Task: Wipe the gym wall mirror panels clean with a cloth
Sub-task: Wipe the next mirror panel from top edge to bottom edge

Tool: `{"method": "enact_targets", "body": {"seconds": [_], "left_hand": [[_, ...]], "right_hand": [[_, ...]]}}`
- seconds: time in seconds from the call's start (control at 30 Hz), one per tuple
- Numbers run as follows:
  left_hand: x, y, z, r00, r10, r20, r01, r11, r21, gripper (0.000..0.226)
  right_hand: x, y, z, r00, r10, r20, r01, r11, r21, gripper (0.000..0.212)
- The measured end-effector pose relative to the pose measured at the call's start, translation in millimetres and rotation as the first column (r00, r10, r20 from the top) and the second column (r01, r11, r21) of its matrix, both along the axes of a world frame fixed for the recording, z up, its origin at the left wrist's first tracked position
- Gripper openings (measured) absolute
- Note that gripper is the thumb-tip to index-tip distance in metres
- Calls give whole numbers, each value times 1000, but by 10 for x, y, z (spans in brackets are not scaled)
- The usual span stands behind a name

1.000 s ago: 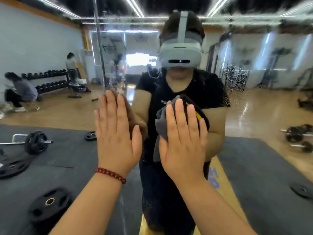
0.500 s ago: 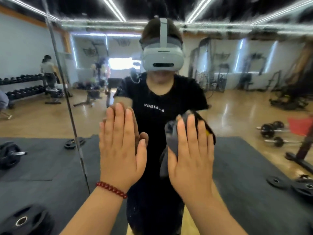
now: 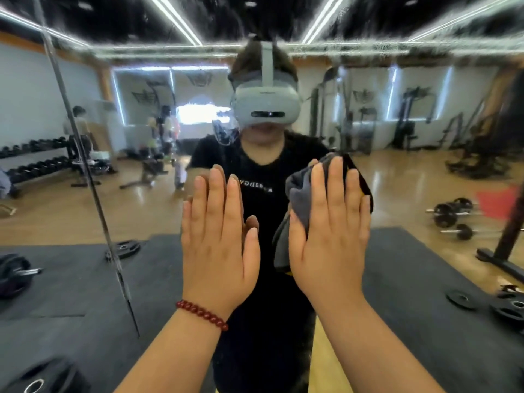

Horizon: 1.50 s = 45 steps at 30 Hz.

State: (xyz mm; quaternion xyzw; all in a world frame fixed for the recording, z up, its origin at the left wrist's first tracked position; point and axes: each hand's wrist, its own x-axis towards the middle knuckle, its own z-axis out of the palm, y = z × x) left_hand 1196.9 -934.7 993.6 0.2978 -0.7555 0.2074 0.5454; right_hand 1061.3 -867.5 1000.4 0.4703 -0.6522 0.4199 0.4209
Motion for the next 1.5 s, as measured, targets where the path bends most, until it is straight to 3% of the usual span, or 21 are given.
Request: {"method": "enact_targets", "body": {"seconds": [0.1, 0.3, 0.57, 0.77, 0.9, 1.1, 1.33, 1.4, 1.5], "left_hand": [[-1, -21, -10, 1000, -2, 6, 2, 1000, 3, 68], [-119, 74, -1, 994, -33, -100, 36, 999, 31, 66], [-232, -36, -57, 998, 37, -52, -39, 998, -38, 76], [-204, -93, -110, 998, 63, -10, -64, 992, -108, 73], [-134, -80, -112, 1000, 18, 19, -15, 993, -120, 69], [181, -136, -281, 997, -49, 57, 55, 993, -108, 65], [1045, -456, -487, 990, 88, 111, -74, 990, -123, 63], [1275, -566, -555, 975, 101, 199, -71, 986, -150, 66], [1520, -701, -607, 940, 95, 328, -26, 978, -208, 72]], "right_hand": [[-31, 14, -67, 1000, -29, 4, 29, 999, 20, 70], [-90, -43, 579, 1000, 2, -21, -4, 994, -110, 64], [-257, 121, -402, 998, -63, 17, 62, 997, 45, 69], [-335, 56, 451, 997, 34, 73, -23, 990, -141, 64], [-241, -17, 177, 993, 17, 120, 4, 984, -176, 58], [316, -196, -732, 998, 3, -57, 2, 997, 80, 60], [628, -378, 186, 993, 25, -119, -30, 999, -41, 56], [776, -445, 106, 989, 7, -145, -13, 999, -41, 55], [1023, -555, -366, 955, 42, -292, -19, 996, 82, 58]]}}
